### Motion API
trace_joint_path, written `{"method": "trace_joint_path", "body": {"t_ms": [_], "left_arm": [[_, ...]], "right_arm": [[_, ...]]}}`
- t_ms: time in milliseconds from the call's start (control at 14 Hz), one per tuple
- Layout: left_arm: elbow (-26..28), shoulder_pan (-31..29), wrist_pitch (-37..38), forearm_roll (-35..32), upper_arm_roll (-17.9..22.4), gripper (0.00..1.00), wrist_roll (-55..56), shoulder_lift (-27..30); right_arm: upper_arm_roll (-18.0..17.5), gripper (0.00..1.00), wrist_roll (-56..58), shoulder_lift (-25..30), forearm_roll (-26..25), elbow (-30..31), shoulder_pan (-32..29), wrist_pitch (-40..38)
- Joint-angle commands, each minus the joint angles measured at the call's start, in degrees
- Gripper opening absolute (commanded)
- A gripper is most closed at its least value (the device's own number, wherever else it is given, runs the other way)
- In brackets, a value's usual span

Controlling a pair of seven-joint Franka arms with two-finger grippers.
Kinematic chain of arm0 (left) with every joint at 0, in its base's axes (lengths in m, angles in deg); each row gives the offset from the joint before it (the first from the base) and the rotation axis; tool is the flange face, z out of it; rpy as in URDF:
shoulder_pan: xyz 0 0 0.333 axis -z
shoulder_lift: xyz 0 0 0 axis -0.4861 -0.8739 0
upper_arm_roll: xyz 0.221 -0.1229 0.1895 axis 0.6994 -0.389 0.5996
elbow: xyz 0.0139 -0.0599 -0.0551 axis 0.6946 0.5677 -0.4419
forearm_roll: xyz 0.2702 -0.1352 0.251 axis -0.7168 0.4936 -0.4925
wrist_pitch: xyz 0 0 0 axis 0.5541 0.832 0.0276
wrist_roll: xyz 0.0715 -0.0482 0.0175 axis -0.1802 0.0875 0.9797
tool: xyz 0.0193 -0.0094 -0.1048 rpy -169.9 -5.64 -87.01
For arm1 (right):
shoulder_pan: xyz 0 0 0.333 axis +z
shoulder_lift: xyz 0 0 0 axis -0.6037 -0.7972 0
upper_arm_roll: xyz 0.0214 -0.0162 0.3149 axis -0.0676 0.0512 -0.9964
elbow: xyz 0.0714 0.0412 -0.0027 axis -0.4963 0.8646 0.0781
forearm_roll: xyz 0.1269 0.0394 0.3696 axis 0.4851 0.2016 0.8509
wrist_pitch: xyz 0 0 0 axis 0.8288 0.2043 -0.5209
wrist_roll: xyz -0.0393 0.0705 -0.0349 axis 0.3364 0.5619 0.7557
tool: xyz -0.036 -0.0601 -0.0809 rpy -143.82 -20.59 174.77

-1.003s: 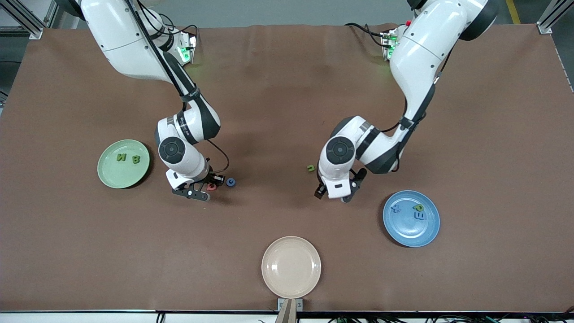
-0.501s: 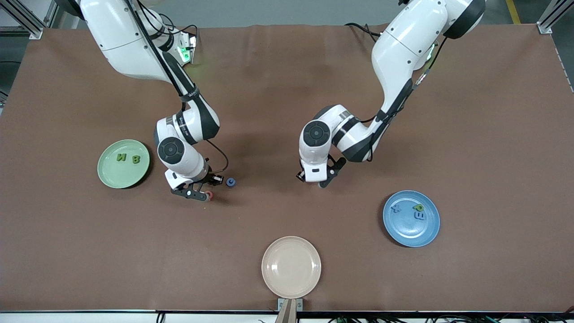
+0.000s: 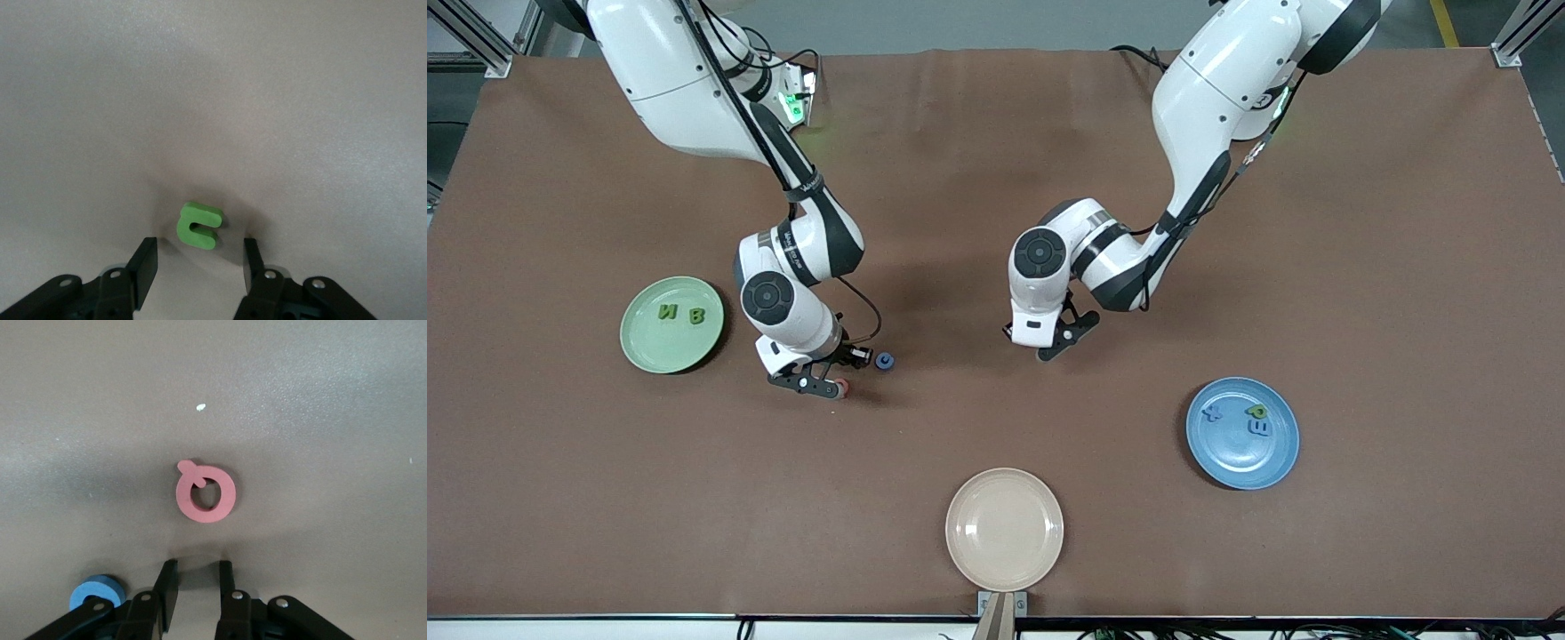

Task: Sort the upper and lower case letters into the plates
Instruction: 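Grasp the green u with the left gripper while the right gripper reaches Q, then release the u into the blue plate while the right gripper grasps Q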

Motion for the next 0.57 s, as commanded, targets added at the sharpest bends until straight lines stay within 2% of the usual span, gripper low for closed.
{"method": "trace_joint_path", "body": {"t_ms": [0, 358, 501], "left_arm": [[2.28, -0.10, -0.88, -1.69, 0.36, 0.58, -0.65, 1.94], [2.20, -0.72, -0.97, -2.04, 0.27, 0.56, -0.56, 2.03], [2.11, -0.72, -0.97, -2.04, 0.36, 0.52, -0.47, 2.03]], "right_arm": [[0.14, 0.41, 0.25, -0.55, -0.66, -0.87, -0.42, 0.35], [0.58, 0.41, 3.50, -1.08, -1.98, -2.27, -1.04, 0.35], [0.93, 0.41, 3.94, -1.95, -1.98, -3.33, -1.04, 0.35]]}}
